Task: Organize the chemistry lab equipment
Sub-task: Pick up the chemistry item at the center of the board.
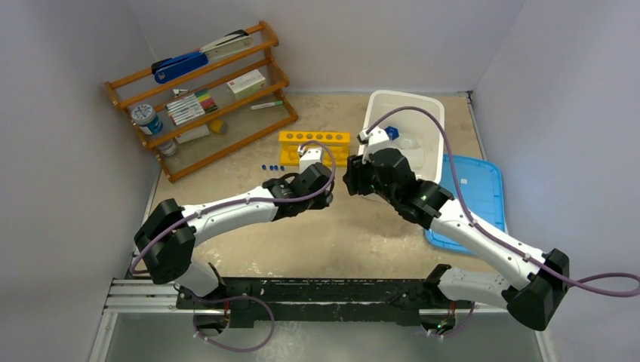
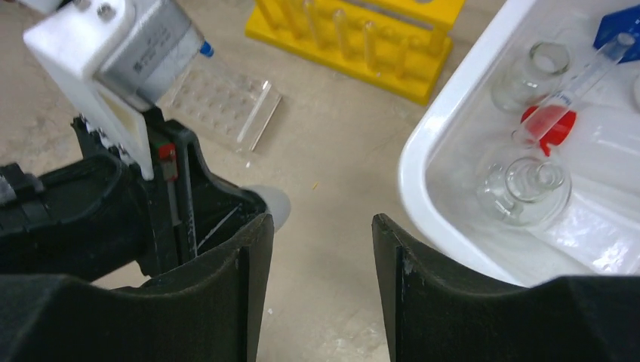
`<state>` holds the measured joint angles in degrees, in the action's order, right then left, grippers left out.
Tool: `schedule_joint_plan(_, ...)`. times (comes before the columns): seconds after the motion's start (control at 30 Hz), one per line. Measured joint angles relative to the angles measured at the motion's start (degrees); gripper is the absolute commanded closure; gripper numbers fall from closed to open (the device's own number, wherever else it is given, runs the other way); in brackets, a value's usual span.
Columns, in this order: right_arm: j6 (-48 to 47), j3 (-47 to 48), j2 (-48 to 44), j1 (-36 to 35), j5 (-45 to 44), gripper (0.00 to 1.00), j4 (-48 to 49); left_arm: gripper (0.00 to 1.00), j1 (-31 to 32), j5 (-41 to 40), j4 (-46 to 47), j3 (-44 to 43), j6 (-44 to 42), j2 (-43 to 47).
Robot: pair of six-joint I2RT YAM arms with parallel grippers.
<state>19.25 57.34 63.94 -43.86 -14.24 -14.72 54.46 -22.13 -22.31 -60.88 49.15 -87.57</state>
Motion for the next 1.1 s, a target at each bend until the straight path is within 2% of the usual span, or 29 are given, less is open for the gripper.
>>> schedule_joint_plan(0.2,4.1,-1.6,1.5,-5.1,-2.4,0.52,-0.3,1.0,-2.3,5.1,0.4,-0.4,1.5,-0.1)
schedule_joint_plan(0.37,5.9,-1.3,7.9,-9.3,-4.3,0.59,0.3,1.0,-3.3,6.6,0.4,-2.3,2.4,-0.1)
schedule_joint_plan(0.47,6.6,-1.1,11.6,-10.3,-5.8,0.62,0.1,1.0,-3.5,6.7,0.1,-3.3,2.4,-0.1)
schedule_joint_plan(0.63,7.4,0.0,12.6,-10.4,-6.5,0.72,0.0,1.0,-3.7,6.8,0.1,-3.4,2.5,0.1)
schedule_joint_plan(0.73,7.6,1.0,12.6,-10.5,-7.3,0.7,0.0,1.0,-3.8,6.7,0.2,-3.4,2.6,0.6)
schedule_joint_plan(0.93,7.6,2.6,12.7,-10.5,-8.8,0.56,0.0,1.0,-3.8,6.3,-0.4,-3.4,2.4,1.4)
schedule_joint_plan(1.1,7.6,3.2,12.9,-10.5,-9.7,0.58,0.2,1.0,-3.8,6.5,-1.0,-3.4,2.4,1.6)
